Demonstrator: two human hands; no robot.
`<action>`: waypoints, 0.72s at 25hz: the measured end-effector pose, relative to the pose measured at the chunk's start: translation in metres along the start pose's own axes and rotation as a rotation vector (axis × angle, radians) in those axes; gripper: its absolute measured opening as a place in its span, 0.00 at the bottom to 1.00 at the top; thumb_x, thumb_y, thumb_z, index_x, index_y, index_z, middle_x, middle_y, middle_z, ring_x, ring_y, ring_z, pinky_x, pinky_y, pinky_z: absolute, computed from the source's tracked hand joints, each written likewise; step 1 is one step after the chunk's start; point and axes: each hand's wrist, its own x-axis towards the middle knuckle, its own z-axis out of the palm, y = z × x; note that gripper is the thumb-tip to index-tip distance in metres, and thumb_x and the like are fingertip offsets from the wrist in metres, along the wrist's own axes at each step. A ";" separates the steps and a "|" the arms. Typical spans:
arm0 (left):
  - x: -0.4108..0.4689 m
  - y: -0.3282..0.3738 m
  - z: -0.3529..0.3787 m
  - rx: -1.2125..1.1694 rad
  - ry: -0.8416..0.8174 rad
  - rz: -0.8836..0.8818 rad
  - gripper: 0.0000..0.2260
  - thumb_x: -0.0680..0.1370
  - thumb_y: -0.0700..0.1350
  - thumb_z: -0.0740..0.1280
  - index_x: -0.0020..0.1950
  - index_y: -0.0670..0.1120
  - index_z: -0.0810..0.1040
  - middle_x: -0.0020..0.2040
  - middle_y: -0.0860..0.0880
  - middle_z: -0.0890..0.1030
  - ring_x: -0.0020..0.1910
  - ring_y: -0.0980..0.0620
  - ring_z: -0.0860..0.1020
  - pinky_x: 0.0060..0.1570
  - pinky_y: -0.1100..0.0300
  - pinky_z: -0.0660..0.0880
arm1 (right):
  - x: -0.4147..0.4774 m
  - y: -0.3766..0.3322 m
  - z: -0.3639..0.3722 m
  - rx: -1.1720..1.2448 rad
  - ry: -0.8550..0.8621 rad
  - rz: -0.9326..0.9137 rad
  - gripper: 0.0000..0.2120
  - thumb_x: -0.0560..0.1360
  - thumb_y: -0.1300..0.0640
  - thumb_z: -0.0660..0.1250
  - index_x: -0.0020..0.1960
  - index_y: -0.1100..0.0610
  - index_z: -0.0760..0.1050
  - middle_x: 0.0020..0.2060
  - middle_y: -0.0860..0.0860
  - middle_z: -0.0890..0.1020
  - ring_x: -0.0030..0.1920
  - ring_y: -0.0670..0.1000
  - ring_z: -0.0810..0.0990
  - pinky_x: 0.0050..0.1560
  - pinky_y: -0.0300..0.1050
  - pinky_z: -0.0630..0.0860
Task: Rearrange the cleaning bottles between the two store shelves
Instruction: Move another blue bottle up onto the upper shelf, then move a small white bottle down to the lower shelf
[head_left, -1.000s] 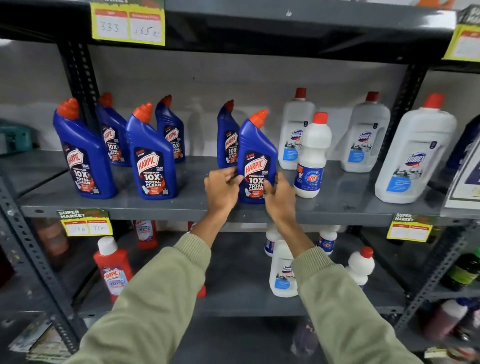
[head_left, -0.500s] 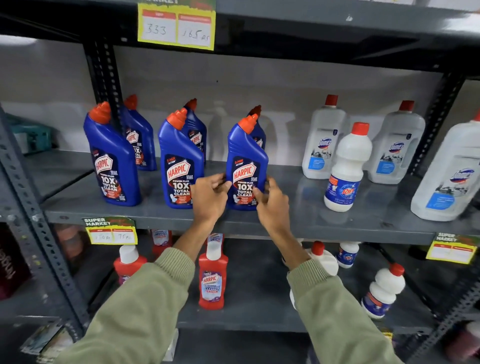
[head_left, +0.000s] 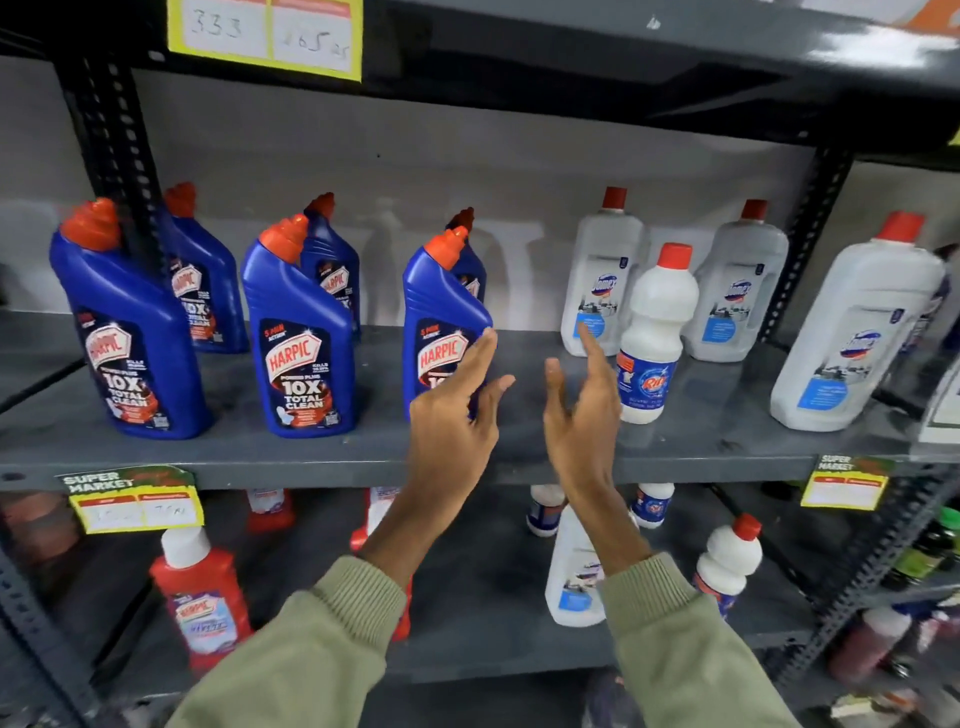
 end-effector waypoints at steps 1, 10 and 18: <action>0.005 0.005 0.012 -0.016 -0.023 -0.027 0.20 0.76 0.42 0.73 0.67 0.39 0.77 0.46 0.41 0.87 0.45 0.53 0.81 0.49 0.72 0.76 | 0.008 0.004 -0.011 0.000 0.041 -0.015 0.26 0.82 0.47 0.62 0.77 0.53 0.63 0.75 0.52 0.70 0.76 0.51 0.67 0.75 0.50 0.67; 0.026 0.035 0.146 -0.140 -0.239 -0.247 0.19 0.78 0.45 0.72 0.68 0.43 0.77 0.52 0.44 0.86 0.45 0.70 0.79 0.49 0.70 0.79 | 0.084 0.075 -0.101 -0.010 0.033 0.099 0.39 0.76 0.45 0.71 0.79 0.56 0.57 0.78 0.52 0.66 0.77 0.49 0.65 0.73 0.41 0.63; 0.020 0.054 0.171 -0.160 -0.167 -0.451 0.08 0.78 0.39 0.70 0.57 0.42 0.84 0.48 0.51 0.86 0.45 0.62 0.85 0.52 0.52 0.83 | 0.114 0.084 -0.102 0.219 -0.375 0.204 0.17 0.74 0.46 0.73 0.59 0.53 0.78 0.52 0.50 0.86 0.52 0.49 0.86 0.57 0.55 0.83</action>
